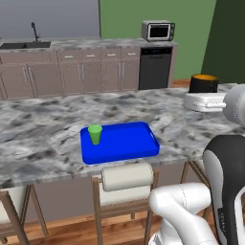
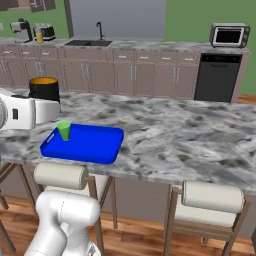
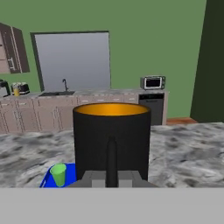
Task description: There is a tray on the dining counter. Grab the cup, mug, and pitcher and place them on the tray. The pitcher may be placed next to the tray if it cannot fit the tray.
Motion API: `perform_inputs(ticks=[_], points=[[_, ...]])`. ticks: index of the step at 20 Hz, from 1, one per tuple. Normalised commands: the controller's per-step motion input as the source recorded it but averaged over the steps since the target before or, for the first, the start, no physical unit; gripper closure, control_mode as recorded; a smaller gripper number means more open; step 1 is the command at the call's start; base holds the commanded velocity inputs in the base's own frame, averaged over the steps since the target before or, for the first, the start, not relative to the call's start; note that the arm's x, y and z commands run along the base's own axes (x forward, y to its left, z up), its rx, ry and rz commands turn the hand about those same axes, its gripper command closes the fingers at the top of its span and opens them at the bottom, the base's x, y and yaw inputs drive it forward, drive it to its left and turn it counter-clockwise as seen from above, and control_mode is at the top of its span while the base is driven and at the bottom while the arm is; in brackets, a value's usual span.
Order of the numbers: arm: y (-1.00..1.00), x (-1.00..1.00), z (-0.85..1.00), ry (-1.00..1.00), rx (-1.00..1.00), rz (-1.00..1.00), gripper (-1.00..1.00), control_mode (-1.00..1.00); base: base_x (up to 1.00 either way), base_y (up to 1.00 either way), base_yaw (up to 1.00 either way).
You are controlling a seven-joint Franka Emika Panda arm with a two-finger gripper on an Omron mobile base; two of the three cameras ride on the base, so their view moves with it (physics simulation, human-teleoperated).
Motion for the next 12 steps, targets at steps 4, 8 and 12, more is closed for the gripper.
perform_inputs(ticks=[4, 8, 12], points=[[0.00, 0.00, 0.00, 0.00, 0.00, 0.00, 1.00, 1.00, 0.00, 0.37, 0.00], [0.00, 0.00, 0.00, 0.00, 0.00, 0.00, 1.00, 1.00, 0.00, 0.15, 0.00], [0.00, 0.00, 0.00, 0.00, 0.00, 0.00, 1.00, 1.00, 0.00, 0.00, 0.00]])
